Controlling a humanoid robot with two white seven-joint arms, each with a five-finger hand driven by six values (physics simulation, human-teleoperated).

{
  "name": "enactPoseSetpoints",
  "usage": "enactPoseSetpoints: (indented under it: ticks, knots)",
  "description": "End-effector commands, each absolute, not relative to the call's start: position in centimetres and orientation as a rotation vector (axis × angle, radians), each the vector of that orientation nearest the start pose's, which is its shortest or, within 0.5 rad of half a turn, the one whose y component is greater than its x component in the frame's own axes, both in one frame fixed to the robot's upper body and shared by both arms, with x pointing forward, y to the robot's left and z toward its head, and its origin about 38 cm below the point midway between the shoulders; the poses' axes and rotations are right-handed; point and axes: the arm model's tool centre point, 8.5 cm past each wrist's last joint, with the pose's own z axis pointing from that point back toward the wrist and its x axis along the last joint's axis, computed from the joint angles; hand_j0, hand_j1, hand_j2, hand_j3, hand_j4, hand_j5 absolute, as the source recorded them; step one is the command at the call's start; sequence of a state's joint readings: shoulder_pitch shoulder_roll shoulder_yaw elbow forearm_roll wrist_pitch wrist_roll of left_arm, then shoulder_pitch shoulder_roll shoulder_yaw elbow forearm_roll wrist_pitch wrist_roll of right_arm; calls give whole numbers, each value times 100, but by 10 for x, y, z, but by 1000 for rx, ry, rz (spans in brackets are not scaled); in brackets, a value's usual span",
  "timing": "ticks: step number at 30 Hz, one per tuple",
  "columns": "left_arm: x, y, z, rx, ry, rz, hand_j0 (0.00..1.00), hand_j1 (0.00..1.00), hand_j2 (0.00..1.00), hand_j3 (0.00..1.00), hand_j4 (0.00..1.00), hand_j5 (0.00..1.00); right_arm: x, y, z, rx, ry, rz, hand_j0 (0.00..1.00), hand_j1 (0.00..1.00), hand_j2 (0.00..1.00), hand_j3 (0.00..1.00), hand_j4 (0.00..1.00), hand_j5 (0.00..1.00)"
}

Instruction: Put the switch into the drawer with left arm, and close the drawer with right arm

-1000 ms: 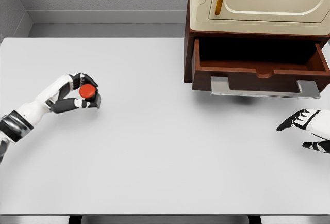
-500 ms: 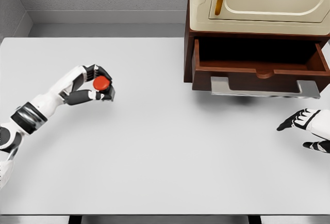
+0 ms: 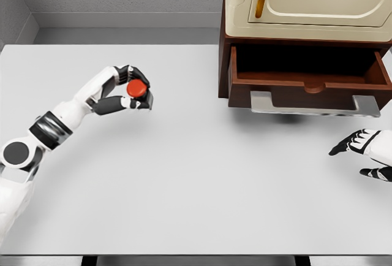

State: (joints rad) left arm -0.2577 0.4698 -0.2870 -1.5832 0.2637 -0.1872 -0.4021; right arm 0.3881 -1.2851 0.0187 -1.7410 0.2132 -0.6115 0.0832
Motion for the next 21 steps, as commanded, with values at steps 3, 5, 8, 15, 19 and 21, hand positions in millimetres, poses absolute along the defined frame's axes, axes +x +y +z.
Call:
enactPoseSetpoints:
  ticks: [3,5,8,15,19,21]
  knots:
    - [407,238,171,-269,-1770,-846,39,39,39,39,39,39,282,-422,199,-359,-1404,1800,73,73,73,73,73,73]
    - [410,225,175,-280,-1798,-845,39,39,39,39,39,39,282,-422,199,-359,-1406,1799,71,71,71,71,71,71]
    - [412,219,185,-285,-1815,-854,39,39,39,39,39,39,282,-422,199,-358,-1405,1799,68,68,68,68,68,68]
    - [419,194,200,-332,-1844,-852,39,39,39,39,39,39,281,-422,198,-357,-1407,1796,68,68,68,68,68,68]
    - [423,182,207,-359,-1859,-833,39,39,39,39,39,39,281,-422,198,-358,-1406,1797,68,68,68,68,68,68]
    - [424,172,210,-380,-1864,-851,39,39,39,39,39,39,281,-422,198,-357,-1407,1796,68,68,68,68,68,68]
